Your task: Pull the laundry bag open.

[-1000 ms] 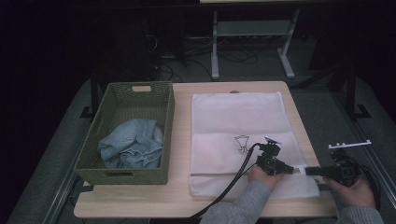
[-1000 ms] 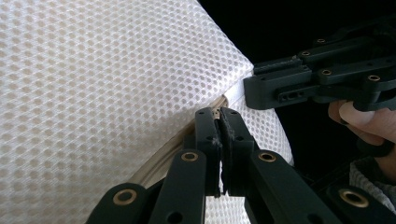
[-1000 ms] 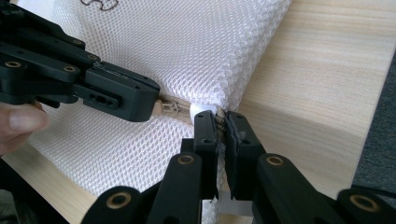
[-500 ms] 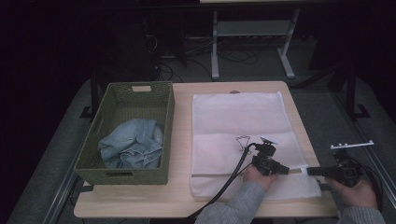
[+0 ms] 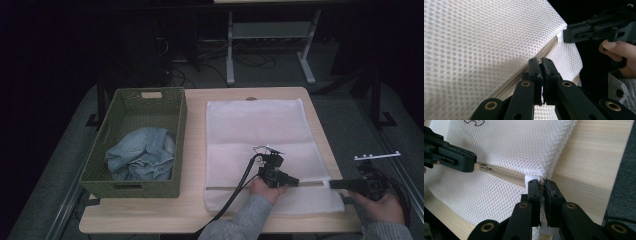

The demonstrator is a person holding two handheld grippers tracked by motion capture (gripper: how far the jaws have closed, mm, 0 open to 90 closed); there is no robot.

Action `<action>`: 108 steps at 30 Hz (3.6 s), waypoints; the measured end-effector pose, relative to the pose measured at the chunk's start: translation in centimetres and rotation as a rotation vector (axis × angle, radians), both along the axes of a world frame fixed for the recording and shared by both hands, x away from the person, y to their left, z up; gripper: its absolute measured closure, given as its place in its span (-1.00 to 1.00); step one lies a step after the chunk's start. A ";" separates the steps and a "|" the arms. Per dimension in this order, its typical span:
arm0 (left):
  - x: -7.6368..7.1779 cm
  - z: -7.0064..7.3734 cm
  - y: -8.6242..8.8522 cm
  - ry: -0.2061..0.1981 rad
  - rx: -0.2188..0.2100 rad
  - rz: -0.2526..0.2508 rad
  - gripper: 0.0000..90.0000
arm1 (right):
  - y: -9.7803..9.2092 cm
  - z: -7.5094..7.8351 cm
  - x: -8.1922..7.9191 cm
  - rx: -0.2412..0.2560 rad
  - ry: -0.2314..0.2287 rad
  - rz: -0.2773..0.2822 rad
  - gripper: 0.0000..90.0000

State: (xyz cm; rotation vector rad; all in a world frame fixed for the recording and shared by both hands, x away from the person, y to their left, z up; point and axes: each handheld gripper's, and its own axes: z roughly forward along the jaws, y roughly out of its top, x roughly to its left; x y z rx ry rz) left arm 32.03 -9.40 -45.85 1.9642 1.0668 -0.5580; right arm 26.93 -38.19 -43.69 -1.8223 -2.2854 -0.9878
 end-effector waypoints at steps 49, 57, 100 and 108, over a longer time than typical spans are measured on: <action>-0.3 0.0 8.8 0.017 0.008 0.047 0.94 | -0.2 -0.4 -0.2 -0.039 0.018 -0.008 0.85; -0.4 -0.1 9.8 0.022 0.002 0.058 0.94 | -0.2 -0.4 -0.2 -0.037 0.019 -0.004 0.85; -1.0 1.0 15.4 0.018 0.021 0.098 0.94 | 0.0 -0.1 0.0 -0.094 0.019 -0.010 0.85; -1.3 1.3 16.4 0.014 0.026 0.105 0.94 | 0.0 0.1 0.1 -0.104 0.016 -0.006 0.85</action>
